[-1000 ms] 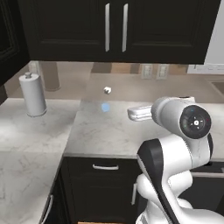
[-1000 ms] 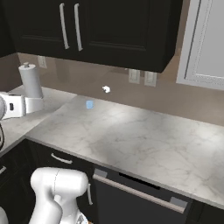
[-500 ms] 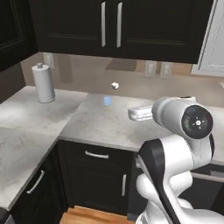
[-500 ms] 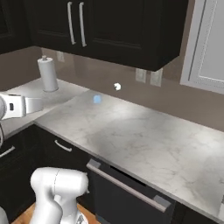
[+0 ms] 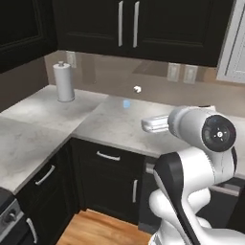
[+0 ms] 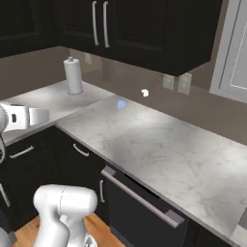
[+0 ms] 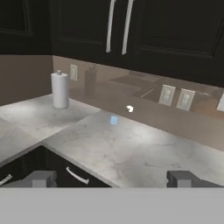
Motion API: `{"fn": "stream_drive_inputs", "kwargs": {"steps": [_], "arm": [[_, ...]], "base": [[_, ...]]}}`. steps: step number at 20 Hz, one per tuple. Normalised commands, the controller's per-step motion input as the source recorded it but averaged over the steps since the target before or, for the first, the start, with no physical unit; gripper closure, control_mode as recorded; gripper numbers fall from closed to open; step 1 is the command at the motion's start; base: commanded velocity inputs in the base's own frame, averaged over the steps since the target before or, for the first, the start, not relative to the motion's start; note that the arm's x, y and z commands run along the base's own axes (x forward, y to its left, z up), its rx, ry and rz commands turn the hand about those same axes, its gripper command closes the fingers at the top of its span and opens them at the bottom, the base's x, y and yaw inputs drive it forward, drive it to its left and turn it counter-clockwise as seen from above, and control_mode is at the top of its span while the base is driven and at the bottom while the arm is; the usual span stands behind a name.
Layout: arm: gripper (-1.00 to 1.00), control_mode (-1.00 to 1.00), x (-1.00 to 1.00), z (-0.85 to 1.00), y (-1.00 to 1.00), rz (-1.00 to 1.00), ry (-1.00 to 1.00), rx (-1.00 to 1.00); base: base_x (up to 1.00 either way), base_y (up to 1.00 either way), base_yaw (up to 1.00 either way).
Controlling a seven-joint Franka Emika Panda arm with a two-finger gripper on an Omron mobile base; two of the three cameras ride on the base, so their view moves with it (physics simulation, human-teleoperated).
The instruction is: Close all open cabinet doors.
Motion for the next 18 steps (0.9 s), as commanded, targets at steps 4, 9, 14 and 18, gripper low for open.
{"fn": "stream_drive_inputs", "kwargs": {"steps": [4,9,14,18], "arm": [[-1.00,1.00,0.00,0.00,0.00,0.00,0.00,0.00],[-1.00,1.00,0.00,0.00,0.00,0.00,0.00,0.00],[-1.00,1.00,0.00,0.00,0.00,0.00,0.00,0.00],[-1.00,1.00,0.00,0.00,0.00,0.00,0.00,0.00]], "base": [[-0.63,0.00,0.22],[-0.68,0.13,0.20],[-0.50,0.14,0.20],[-0.33,0.12,0.25]]}}
